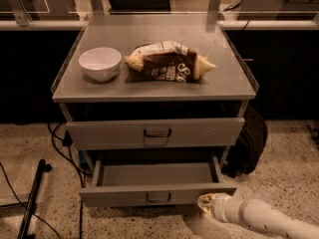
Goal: Close middle drawer
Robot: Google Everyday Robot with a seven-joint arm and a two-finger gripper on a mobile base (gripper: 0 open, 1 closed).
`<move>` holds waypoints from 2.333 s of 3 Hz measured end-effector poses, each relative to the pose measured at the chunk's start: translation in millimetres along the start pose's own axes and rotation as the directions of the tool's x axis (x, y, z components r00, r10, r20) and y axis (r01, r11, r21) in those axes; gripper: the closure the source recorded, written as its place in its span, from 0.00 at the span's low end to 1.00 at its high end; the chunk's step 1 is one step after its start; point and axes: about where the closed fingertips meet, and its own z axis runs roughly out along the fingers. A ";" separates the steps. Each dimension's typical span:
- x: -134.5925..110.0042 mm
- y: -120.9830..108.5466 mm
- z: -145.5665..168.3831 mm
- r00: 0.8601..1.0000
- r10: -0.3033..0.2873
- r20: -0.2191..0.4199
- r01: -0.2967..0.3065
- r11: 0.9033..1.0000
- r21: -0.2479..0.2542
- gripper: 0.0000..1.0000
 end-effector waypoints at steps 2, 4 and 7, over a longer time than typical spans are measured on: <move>9.6 -37.8 30.6 1.000 -0.016 -0.018 0.016 1.000 0.026 1.00; 23.3 -74.6 68.6 0.999 -0.016 -0.047 0.017 0.999 0.029 1.00; 24.5 -104.5 98.2 0.998 -0.011 -0.056 0.013 0.999 0.030 1.00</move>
Offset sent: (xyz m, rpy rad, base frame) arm 0.0780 -0.0097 -0.0193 -0.0429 -0.0366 -0.0198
